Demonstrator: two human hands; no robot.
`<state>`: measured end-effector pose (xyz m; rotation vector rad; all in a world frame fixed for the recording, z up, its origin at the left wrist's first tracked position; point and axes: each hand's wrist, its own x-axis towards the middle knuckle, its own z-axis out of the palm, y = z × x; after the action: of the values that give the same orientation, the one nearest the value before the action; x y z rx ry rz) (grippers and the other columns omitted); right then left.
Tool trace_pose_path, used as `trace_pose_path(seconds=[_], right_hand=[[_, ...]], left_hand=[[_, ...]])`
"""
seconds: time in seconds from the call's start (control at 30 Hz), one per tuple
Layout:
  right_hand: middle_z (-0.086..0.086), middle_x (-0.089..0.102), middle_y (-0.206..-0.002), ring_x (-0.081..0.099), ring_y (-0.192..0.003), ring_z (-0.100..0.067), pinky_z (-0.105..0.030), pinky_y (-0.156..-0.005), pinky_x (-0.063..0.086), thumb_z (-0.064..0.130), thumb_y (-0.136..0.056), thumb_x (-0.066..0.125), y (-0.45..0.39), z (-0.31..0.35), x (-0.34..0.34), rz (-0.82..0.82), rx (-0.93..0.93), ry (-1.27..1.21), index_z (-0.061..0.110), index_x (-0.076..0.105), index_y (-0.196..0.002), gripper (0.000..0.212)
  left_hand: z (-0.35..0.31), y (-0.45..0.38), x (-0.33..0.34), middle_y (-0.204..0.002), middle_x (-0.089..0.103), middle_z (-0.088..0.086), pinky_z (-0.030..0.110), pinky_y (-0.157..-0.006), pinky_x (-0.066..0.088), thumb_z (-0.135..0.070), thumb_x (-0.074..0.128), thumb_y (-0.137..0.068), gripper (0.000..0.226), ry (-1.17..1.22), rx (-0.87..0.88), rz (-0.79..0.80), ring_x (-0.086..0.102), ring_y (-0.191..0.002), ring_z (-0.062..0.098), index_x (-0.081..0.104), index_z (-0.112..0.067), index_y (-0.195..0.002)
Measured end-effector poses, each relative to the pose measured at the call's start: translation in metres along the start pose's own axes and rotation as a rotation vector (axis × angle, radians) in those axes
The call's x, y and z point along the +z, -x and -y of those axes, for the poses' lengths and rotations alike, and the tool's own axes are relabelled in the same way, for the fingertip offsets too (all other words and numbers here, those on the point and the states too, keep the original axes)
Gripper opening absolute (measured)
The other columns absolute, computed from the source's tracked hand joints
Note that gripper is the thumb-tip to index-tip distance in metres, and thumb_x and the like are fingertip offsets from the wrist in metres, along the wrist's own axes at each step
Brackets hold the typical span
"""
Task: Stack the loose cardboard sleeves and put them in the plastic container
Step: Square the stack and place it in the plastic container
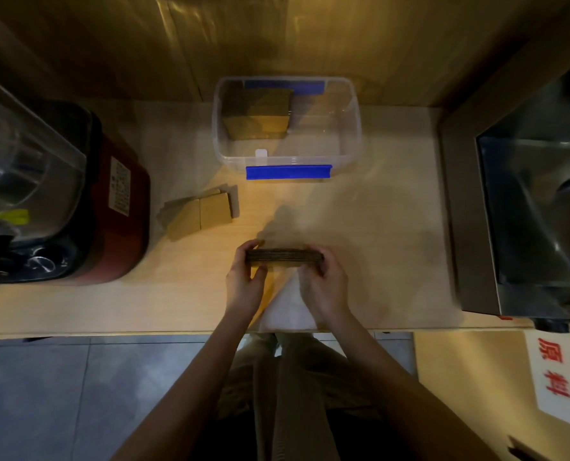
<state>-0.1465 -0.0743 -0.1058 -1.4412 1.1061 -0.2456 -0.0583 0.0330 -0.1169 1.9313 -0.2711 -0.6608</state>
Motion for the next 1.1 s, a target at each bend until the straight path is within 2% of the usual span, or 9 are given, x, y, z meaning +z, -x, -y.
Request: trace_pose_path(seconds=[0.17,0.27,0.43,0.57,0.67,0.8,0.93,1.0,1.1], right_hand=[[0.0,0.055,-0.127,0.053,-0.115,-0.011,-0.012,-0.092,0.045,0.001,-0.085,0.056,-0.002,0.003,-0.006,0.09,-0.051,0.015,0.013,0.042,-0.132,0.049],[-0.005,0.056,-0.128,0.053,-0.116,-0.014,-0.019,-0.094,0.045,0.007,-0.089,0.051,-0.003,0.0,-0.003,0.109,-0.018,0.039,0.018,0.038,-0.134,0.049],[-0.006,0.057,-0.125,0.052,-0.103,-0.006,0.003,-0.074,0.04,0.01,-0.094,0.043,-0.003,-0.002,-0.001,0.11,-0.069,0.149,0.018,0.03,-0.139,0.048],[-0.012,0.061,-0.116,0.056,-0.082,-0.009,-0.007,-0.064,0.041,0.012,-0.095,0.04,-0.006,-0.003,-0.003,0.214,-0.059,0.318,0.021,0.021,-0.142,0.052],[-0.012,0.065,-0.111,0.06,-0.091,-0.019,-0.018,-0.072,0.045,0.011,-0.093,0.044,-0.013,0.007,-0.007,0.222,-0.11,0.36,0.017,0.037,-0.135,0.043],[-0.016,0.069,-0.1,0.063,-0.093,-0.027,-0.037,-0.081,0.049,0.014,-0.09,0.052,-0.028,0.028,-0.002,0.315,-0.106,0.42,0.009,0.057,-0.113,0.024],[-0.01,0.066,-0.075,0.058,-0.065,-0.004,-0.025,-0.065,0.043,0.007,-0.084,0.061,-0.043,0.054,0.014,0.396,-0.116,0.336,0.002,0.063,-0.087,0.006],[-0.011,0.062,-0.078,0.054,-0.063,-0.007,-0.024,-0.067,0.043,0.004,-0.082,0.064,-0.052,0.065,0.028,0.435,-0.064,0.301,-0.007,0.061,-0.091,0.014],[-0.018,0.062,-0.084,0.057,-0.078,-0.022,-0.038,-0.075,0.045,0.014,-0.077,0.067,-0.064,0.078,0.054,0.492,-0.047,0.323,-0.009,0.059,-0.094,0.03]], left_hand=[[-0.002,-0.003,-0.004,-0.133,0.049,0.005,0.034,-0.105,0.039,0.002,0.053,-0.082,0.056,0.043,-0.049,0.023,0.045,-0.125,0.018,0.038,-0.015,-0.133],[-0.001,-0.002,-0.001,-0.136,0.048,0.011,0.037,-0.103,0.041,-0.006,0.051,-0.086,0.054,0.043,-0.073,0.019,0.045,-0.126,0.023,0.034,-0.016,-0.137],[-0.005,0.0,-0.001,-0.139,0.044,0.004,0.03,-0.102,0.038,-0.013,0.048,-0.09,0.054,0.034,-0.078,-0.005,0.041,-0.127,0.015,0.027,-0.017,-0.14],[-0.001,-0.003,-0.009,-0.123,0.054,0.001,0.023,-0.088,0.045,-0.014,0.046,-0.09,0.052,-0.034,-0.113,0.059,0.051,-0.112,0.013,0.03,-0.016,-0.139],[-0.003,-0.006,-0.023,-0.111,0.059,0.0,0.017,-0.08,0.043,-0.012,0.05,-0.088,0.041,-0.097,-0.121,0.088,0.055,-0.103,0.013,0.046,-0.014,-0.129],[-0.007,-0.014,-0.049,-0.097,0.067,0.009,0.035,-0.079,0.051,-0.011,0.057,-0.083,0.026,-0.112,-0.188,0.08,0.062,-0.093,0.026,0.061,-0.012,-0.11],[-0.015,-0.024,-0.08,-0.084,0.063,0.014,0.032,-0.072,0.05,-0.007,0.058,-0.082,0.013,-0.024,-0.258,0.089,0.06,-0.074,0.017,0.063,-0.009,-0.094],[-0.018,-0.032,-0.093,-0.075,0.058,0.013,0.023,-0.062,0.047,-0.002,0.057,-0.082,0.009,0.027,-0.277,0.07,0.056,-0.061,0.007,0.062,-0.008,-0.085],[-0.016,-0.043,-0.107,-0.073,0.061,0.014,0.038,-0.075,0.05,-0.012,0.063,-0.076,0.013,0.052,-0.326,-0.076,0.059,-0.069,0.023,0.065,-0.007,-0.089]])
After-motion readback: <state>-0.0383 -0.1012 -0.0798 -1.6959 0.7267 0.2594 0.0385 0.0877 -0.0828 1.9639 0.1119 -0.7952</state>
